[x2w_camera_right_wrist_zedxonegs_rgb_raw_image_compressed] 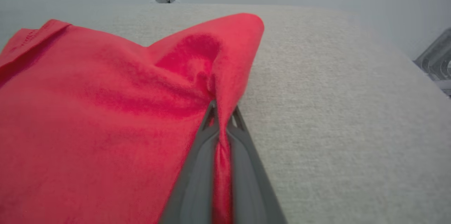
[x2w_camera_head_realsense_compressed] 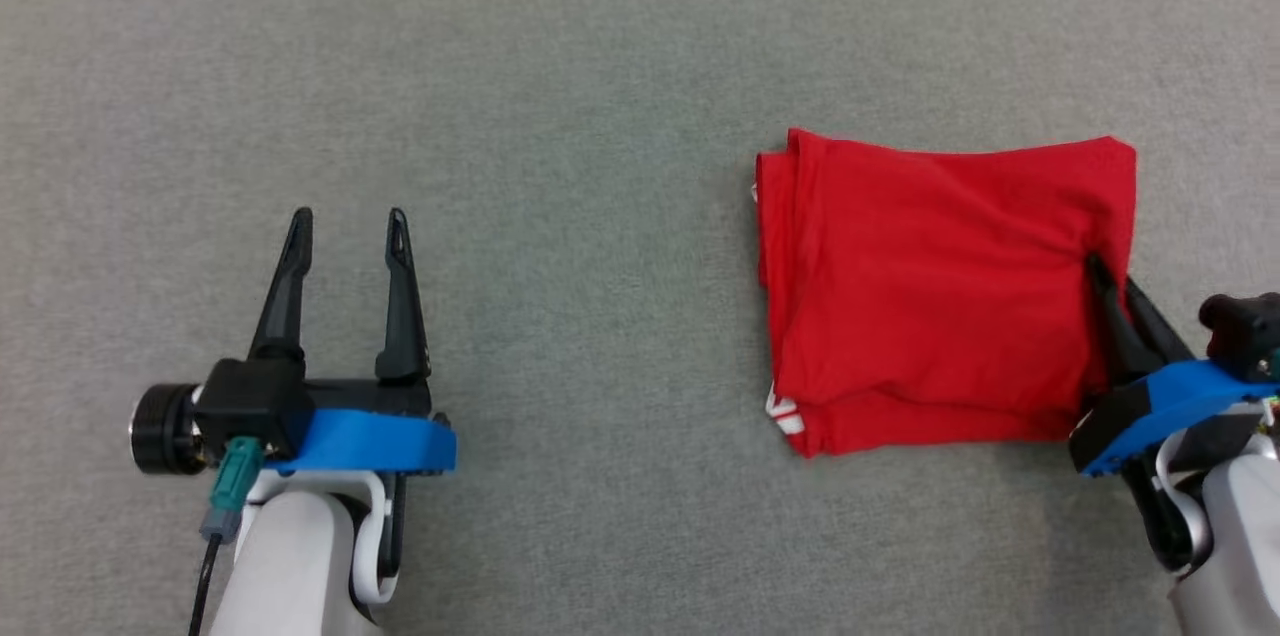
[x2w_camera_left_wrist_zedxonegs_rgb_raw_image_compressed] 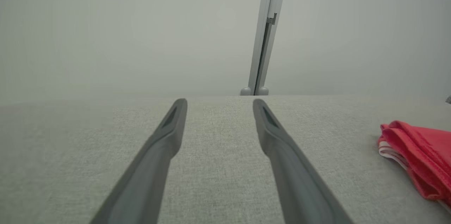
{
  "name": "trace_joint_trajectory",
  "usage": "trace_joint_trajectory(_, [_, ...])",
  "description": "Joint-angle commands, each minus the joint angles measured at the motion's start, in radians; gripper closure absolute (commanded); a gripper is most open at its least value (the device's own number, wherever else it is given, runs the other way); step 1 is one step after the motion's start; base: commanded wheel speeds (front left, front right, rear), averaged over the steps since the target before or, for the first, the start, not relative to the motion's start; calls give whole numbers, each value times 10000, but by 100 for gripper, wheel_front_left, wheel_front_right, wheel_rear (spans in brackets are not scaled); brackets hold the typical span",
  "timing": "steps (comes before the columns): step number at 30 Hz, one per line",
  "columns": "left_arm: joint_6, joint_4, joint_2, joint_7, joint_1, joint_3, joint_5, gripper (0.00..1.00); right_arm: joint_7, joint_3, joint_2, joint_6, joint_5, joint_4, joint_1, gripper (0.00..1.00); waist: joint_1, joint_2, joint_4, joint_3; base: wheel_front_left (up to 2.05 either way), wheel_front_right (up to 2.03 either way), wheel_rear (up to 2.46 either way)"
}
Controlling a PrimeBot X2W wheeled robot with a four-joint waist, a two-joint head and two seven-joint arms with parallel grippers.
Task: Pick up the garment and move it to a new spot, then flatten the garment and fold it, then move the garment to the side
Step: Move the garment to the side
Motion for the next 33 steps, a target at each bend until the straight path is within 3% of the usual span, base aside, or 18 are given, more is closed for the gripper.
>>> trace_joint_trajectory(1, [15, -64, 47, -25, -248, 45, 56, 0, -82, -109, -91, 2, 104, -123, -171, 100, -2, 0, -131, 116, 0, 0, 0])
trace_joint_trajectory(8, [36, -188, 244, -27, -702, 143, 215, 0, -295, -466, -69, 2, 177, -495, -128, 100, -2, 0, -641, 527, 0, 0, 0])
trace_joint_trajectory(14, [-54, -239, 267, -27, -889, 102, 228, 0, -142, 97, -521, 2, -3, -663, -1136, 100, -2, 0, -514, 643, 0, 0, 0])
trace_joint_trajectory(22, [-35, -401, 244, -27, -1194, -118, 352, 0, 281, 132, -1926, 2, -67, -243, -2896, 100, -2, 0, 14, 1416, 0, 0, 0])
trace_joint_trajectory(33, [45, -712, 220, -27, -1540, -197, 343, 0, 552, -483, -4034, 1, -48, 1513, -4072, 100, -2, 0, 432, 2254, 0, 0, 0])
